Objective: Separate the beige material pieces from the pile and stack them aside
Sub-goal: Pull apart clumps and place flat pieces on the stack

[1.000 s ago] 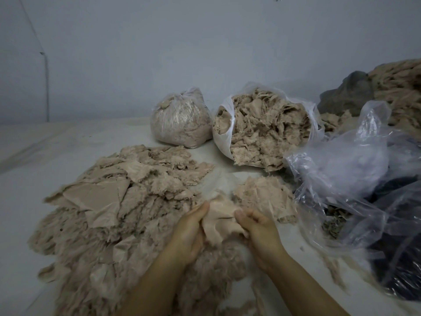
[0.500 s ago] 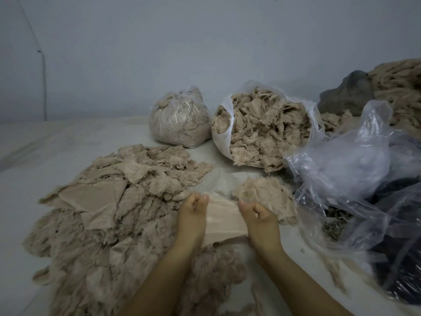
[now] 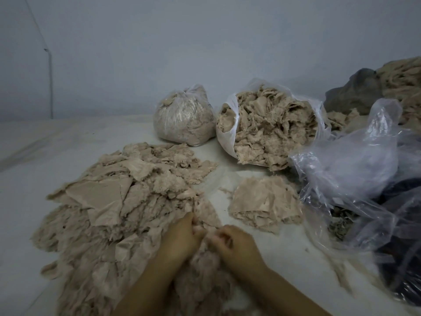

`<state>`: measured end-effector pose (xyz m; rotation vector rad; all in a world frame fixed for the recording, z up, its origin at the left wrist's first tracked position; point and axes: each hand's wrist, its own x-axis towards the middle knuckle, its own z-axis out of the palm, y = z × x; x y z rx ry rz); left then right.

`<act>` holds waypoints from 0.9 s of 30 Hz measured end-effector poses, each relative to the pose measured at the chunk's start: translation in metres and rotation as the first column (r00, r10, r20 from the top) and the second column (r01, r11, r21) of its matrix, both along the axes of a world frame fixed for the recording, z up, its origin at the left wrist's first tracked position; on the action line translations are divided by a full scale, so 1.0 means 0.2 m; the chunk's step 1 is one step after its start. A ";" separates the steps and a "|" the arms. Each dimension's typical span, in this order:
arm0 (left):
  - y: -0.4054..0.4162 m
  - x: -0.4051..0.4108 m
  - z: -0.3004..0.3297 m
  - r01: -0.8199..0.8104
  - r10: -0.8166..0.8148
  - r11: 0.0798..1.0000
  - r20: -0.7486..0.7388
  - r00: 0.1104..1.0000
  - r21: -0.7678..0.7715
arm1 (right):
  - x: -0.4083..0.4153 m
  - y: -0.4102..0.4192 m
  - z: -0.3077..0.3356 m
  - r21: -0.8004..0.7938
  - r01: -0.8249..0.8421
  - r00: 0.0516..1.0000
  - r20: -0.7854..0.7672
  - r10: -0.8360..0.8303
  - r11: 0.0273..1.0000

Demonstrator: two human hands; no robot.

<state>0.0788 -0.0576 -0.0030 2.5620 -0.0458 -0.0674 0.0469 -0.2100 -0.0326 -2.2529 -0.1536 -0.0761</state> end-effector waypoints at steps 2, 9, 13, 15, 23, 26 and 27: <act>-0.01 -0.02 0.02 -0.021 0.026 0.981 0.022 0.999 -0.191 | -0.02 0.06 0.00 0.021 -0.078 0.993 -0.085 0.079 0.997; -0.01 -0.04 0.13 -0.158 0.247 0.625 0.001 0.969 -0.765 | -0.08 0.06 0.15 0.416 0.126 0.990 0.010 -0.143 0.901; -0.07 -0.08 0.18 -0.002 0.091 0.697 0.086 0.992 -0.717 | -0.11 0.13 0.16 0.388 0.048 0.993 -0.115 -0.003 0.920; -0.07 -0.10 0.19 0.147 -0.070 0.735 0.141 0.987 -0.662 | -0.10 0.12 0.17 0.425 0.172 0.985 -0.097 -0.144 0.889; -0.01 -0.08 0.21 0.386 -0.329 0.862 0.217 0.919 -0.327 | -0.11 0.06 0.25 0.720 0.153 0.981 -0.194 -0.015 0.677; 0.00 -0.08 0.21 0.395 -0.341 0.862 0.213 0.916 -0.318 | -0.12 0.01 0.22 0.385 0.135 0.990 -0.097 -0.105 0.913; -0.01 -0.08 0.21 0.419 -0.369 0.863 0.214 0.905 -0.283 | -0.12 0.01 0.21 0.288 0.096 0.995 -0.040 -0.089 0.953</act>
